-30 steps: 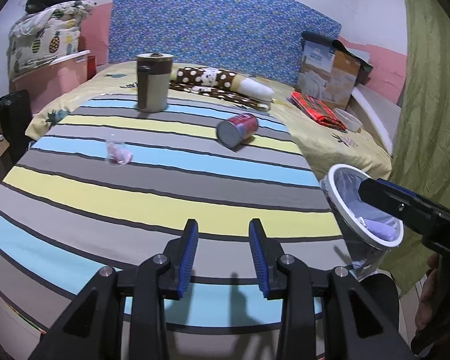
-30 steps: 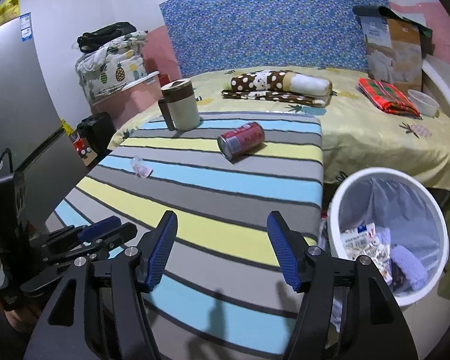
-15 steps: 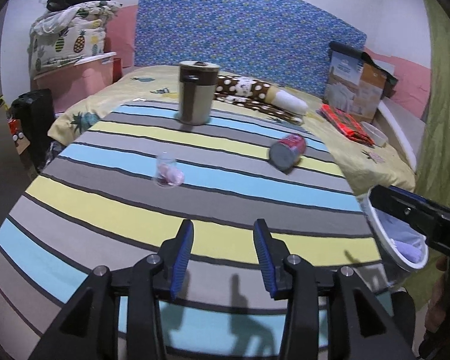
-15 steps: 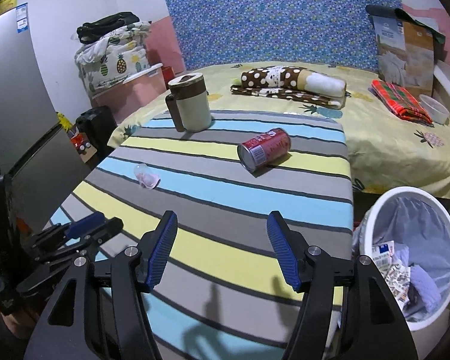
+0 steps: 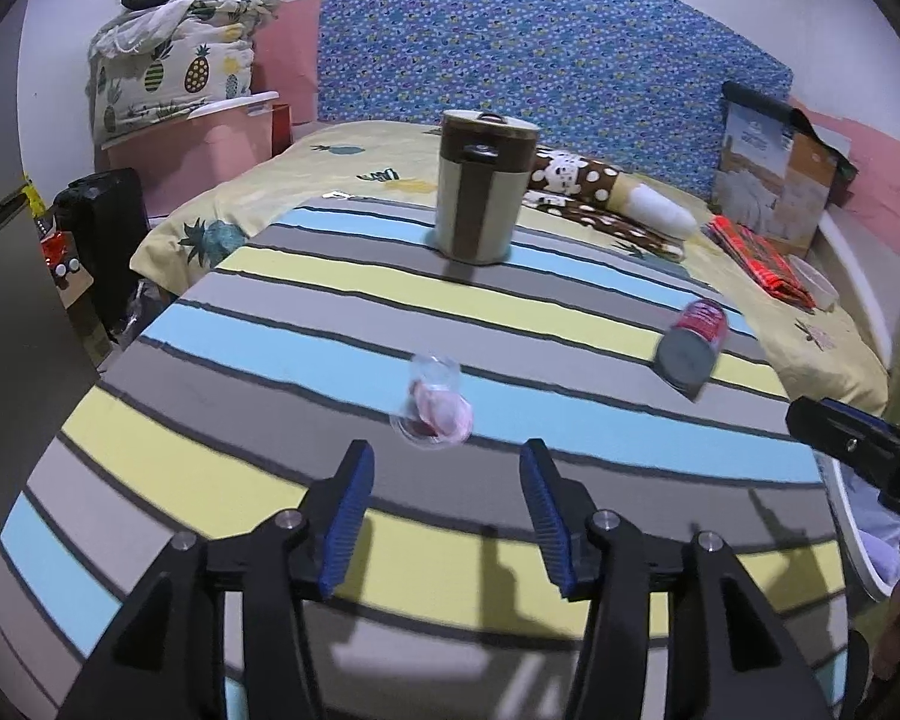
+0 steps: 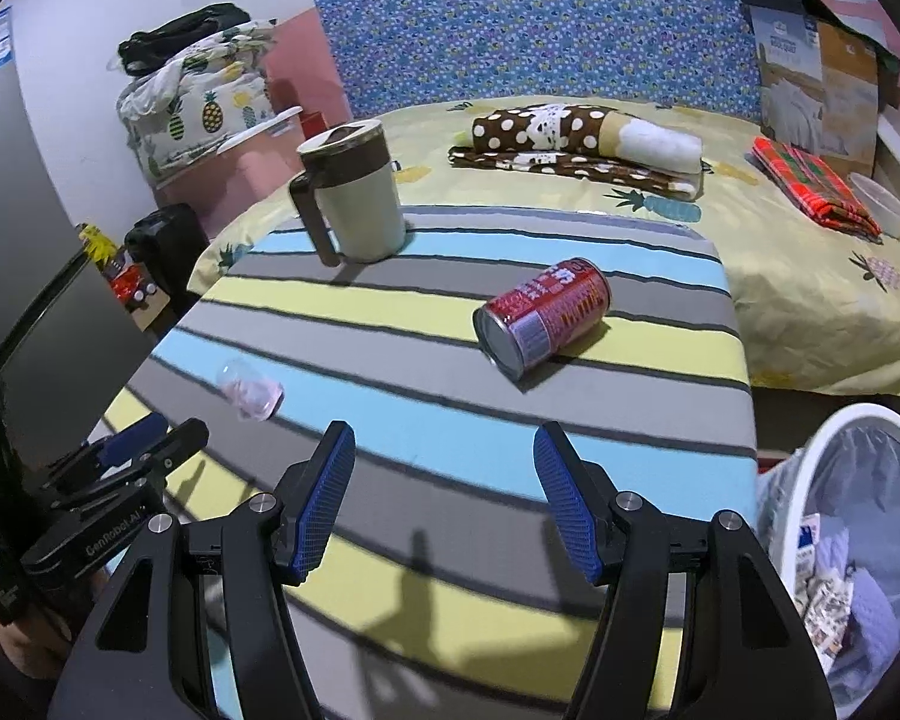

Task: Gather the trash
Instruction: 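Move both tools back over the bed toward the red can and plastic cup, then grasp the red milk can with the right tool while the left tool grasps the clear plastic cup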

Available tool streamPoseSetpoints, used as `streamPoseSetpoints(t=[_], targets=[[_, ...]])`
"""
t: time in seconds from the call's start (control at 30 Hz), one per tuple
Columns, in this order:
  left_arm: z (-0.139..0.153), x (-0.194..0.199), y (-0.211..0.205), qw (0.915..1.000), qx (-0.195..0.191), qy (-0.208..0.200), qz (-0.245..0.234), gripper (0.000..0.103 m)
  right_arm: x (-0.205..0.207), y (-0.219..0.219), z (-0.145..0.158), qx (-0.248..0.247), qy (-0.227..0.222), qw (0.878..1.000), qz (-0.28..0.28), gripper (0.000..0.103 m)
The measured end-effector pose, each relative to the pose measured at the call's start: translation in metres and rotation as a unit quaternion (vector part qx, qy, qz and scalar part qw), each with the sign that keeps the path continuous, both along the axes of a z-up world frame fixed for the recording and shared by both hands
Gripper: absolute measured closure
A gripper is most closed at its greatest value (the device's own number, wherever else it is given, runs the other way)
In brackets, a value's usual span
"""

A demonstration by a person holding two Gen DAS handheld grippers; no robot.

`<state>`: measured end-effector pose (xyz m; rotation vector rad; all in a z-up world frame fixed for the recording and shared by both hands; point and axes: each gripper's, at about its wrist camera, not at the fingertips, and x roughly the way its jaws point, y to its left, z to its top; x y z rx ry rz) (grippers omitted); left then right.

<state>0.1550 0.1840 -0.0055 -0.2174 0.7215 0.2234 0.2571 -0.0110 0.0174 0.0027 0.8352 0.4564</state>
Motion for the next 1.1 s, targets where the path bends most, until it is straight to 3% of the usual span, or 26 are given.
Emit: streamPoseSetpoints(t=[0.6,0.87,1.1], targets=[[-0.028,0.051,0.015,0.9995,-0.003,0.031,0.008,0.046,0.061,-0.01,-0.02,0.047,0.041,0.994,-0.091,0.038],[-0.032,0.056,0.021,0.9988,-0.026,0.04,0.01,0.046,0.088,0.0,-0.033,0.032,0.056,0.988,-0.141,0.037],[-0.036,0.06,0.023,0.9981,-0.035,0.05,0.009,0.046,0.094,-0.002,-0.039,0.007,0.066,0.987,-0.149,0.037]])
